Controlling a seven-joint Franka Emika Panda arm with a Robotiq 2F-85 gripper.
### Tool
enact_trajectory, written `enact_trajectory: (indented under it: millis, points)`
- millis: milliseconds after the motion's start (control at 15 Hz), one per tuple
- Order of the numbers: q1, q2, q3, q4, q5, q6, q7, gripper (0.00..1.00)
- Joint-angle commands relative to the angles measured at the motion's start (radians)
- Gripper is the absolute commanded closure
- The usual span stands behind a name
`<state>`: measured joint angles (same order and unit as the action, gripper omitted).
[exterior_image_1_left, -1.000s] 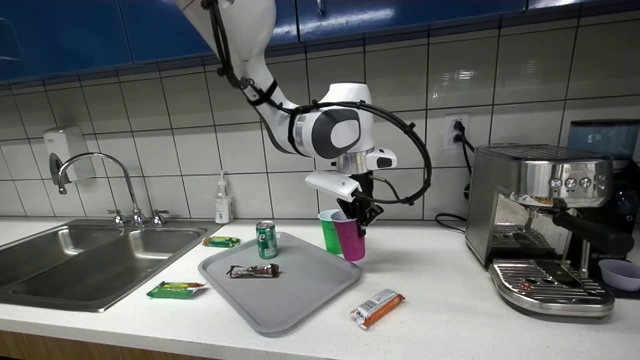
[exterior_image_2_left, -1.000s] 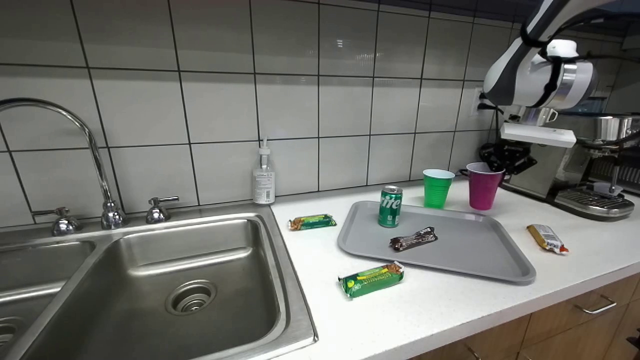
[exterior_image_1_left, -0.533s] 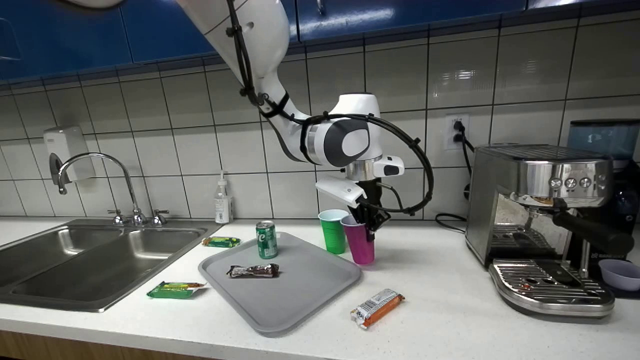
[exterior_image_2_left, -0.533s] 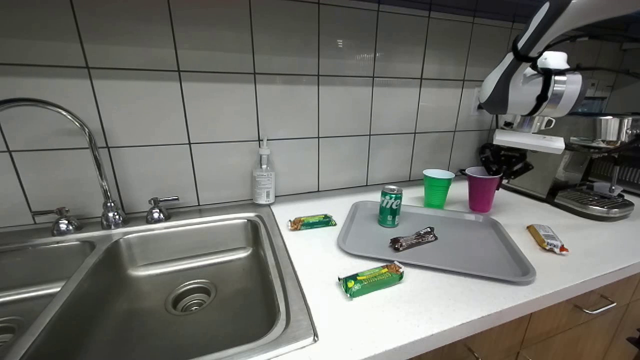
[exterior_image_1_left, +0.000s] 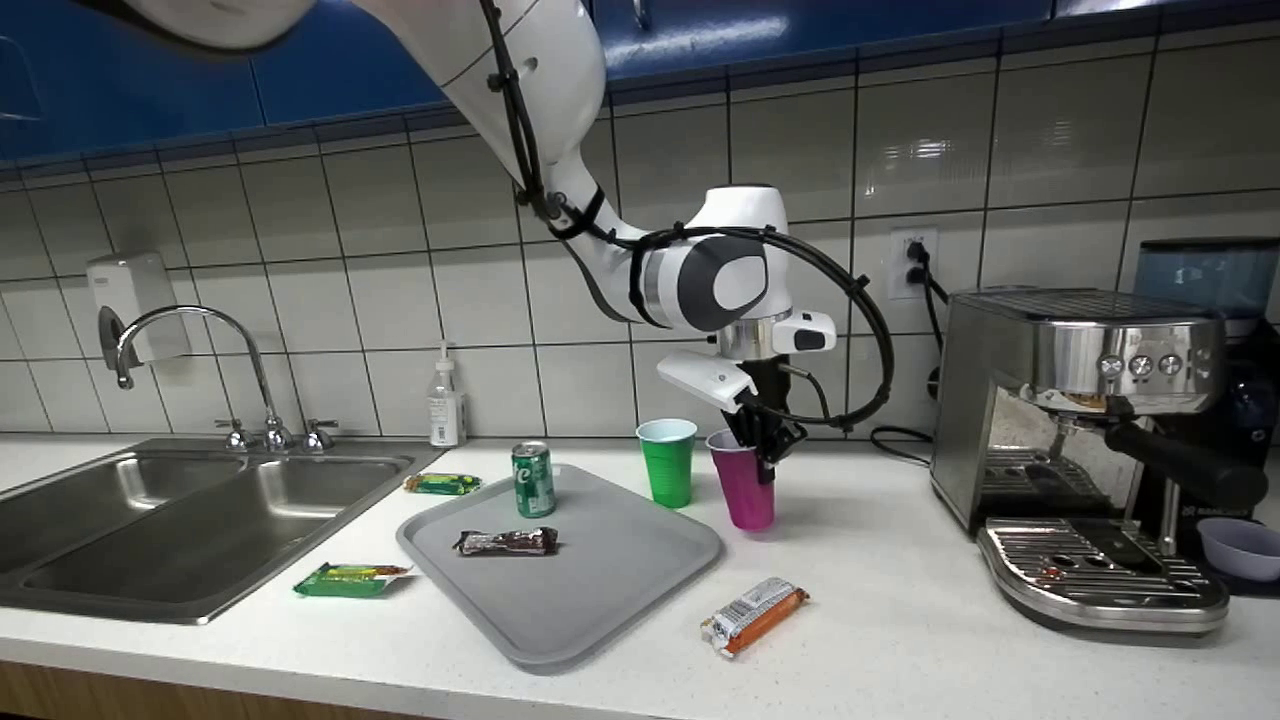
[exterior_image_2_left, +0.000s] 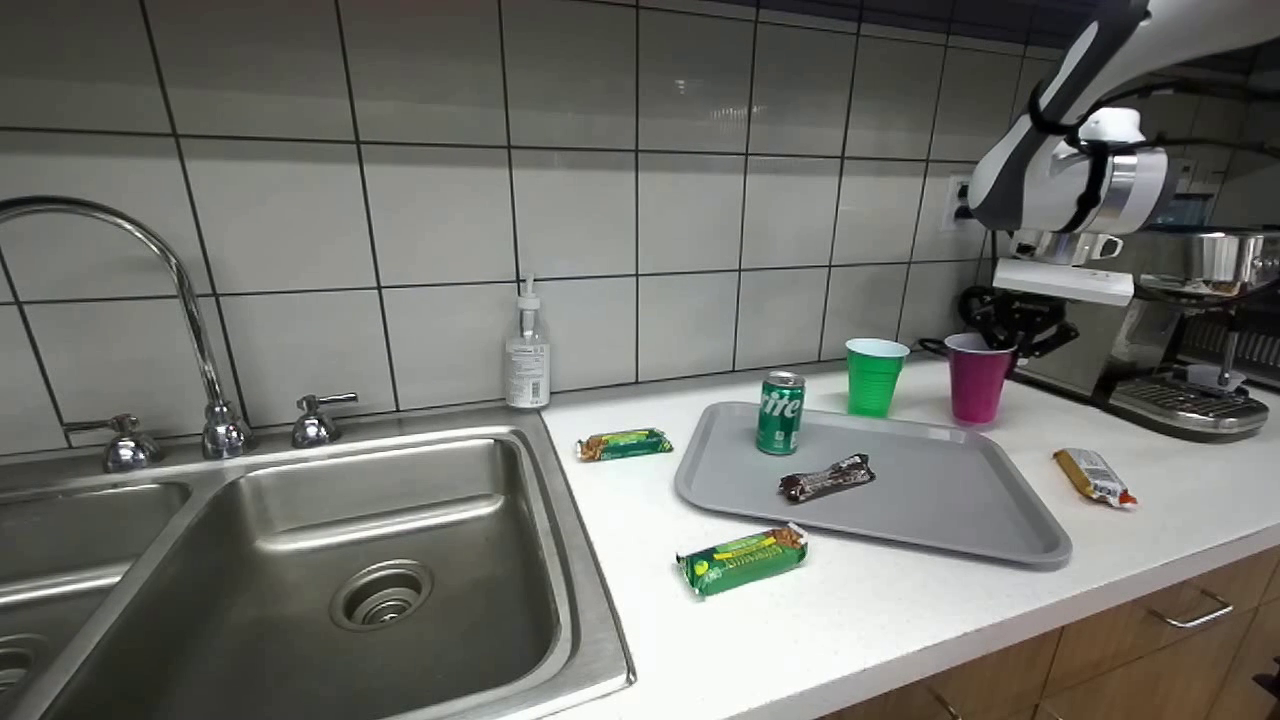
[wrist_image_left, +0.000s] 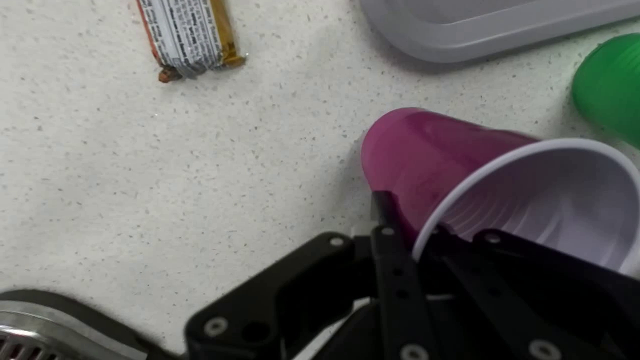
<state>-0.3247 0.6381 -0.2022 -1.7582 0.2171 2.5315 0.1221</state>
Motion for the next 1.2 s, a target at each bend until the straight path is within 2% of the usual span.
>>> enact_trajectory:
  millis: [0, 667, 733, 800, 933, 1133]
  points:
    - [-0.021, 0.032, 0.011, 0.062, 0.014, -0.046, 0.014, 0.99]
    - [-0.044, 0.050, 0.032, 0.063, 0.041, -0.032, -0.011, 0.99]
    - [-0.043, 0.049, 0.031, 0.061, 0.040, -0.030, -0.011, 0.94]
    - [-0.042, 0.047, 0.031, 0.058, 0.039, -0.028, -0.013, 0.71]
    - [-0.035, 0.045, 0.032, 0.054, 0.036, -0.024, -0.008, 0.67]
    - [-0.028, 0.033, 0.035, 0.043, 0.033, -0.018, -0.008, 0.46]
